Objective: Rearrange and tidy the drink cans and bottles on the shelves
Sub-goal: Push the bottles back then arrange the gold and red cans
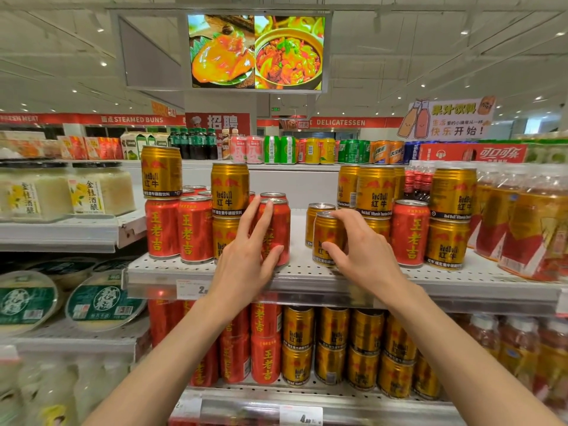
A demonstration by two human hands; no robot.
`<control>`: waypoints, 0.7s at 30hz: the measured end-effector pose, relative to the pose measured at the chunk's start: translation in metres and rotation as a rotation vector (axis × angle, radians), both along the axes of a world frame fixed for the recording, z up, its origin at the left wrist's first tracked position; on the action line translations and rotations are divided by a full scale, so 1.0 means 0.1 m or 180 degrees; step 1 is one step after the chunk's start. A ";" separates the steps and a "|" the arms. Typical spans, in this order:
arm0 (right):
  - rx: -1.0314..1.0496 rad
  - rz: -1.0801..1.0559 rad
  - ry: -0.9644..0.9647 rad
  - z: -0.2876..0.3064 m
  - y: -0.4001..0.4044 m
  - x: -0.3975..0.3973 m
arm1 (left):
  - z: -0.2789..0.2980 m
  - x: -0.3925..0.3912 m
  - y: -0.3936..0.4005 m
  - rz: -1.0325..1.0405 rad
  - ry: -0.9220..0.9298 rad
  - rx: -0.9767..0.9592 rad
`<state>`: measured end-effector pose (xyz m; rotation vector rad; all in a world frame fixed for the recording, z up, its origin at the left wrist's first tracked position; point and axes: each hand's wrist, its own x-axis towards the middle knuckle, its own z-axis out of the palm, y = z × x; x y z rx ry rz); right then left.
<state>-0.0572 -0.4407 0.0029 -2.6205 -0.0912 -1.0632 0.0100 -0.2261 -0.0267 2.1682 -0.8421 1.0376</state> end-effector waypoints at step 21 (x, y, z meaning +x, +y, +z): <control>0.1142 0.0797 -0.0154 -0.47 -0.22 -0.52 | -0.25 -0.48 -0.12 -0.0143 0.0515 -0.0729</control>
